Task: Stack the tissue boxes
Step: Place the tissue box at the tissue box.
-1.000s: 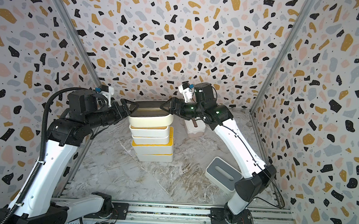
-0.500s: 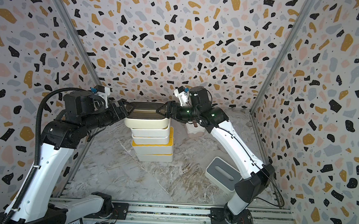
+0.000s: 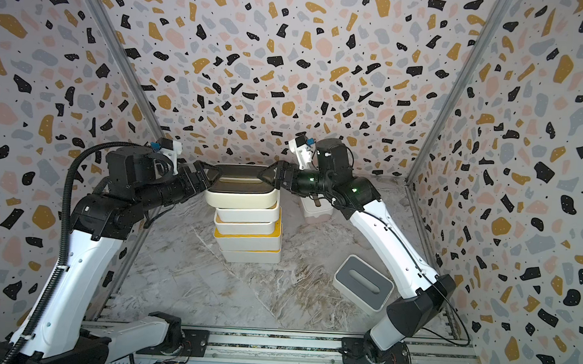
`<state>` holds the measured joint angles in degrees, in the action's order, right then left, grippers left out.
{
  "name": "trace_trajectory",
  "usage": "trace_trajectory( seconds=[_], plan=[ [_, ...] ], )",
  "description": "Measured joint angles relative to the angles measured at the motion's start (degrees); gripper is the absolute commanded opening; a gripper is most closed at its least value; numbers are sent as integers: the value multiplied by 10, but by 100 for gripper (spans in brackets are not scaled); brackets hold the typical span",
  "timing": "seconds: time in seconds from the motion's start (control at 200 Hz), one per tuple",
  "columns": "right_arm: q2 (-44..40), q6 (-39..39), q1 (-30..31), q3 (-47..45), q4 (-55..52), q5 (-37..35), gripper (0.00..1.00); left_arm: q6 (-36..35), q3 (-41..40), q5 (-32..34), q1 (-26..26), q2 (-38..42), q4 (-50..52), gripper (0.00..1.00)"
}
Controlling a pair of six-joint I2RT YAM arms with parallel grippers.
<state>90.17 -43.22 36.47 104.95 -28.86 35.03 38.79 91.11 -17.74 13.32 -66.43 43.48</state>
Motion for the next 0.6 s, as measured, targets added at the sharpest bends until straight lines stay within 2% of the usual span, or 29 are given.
trace_trajectory(
  seconds=[0.16,0.596],
  plan=[
    [-3,3,-11,-7,2,-2,99,-2,0,3,3,1,0,98],
    [-35,-14,-25,-136,44,5,99,-6,-20,22,3,8,6,100]
  ],
)
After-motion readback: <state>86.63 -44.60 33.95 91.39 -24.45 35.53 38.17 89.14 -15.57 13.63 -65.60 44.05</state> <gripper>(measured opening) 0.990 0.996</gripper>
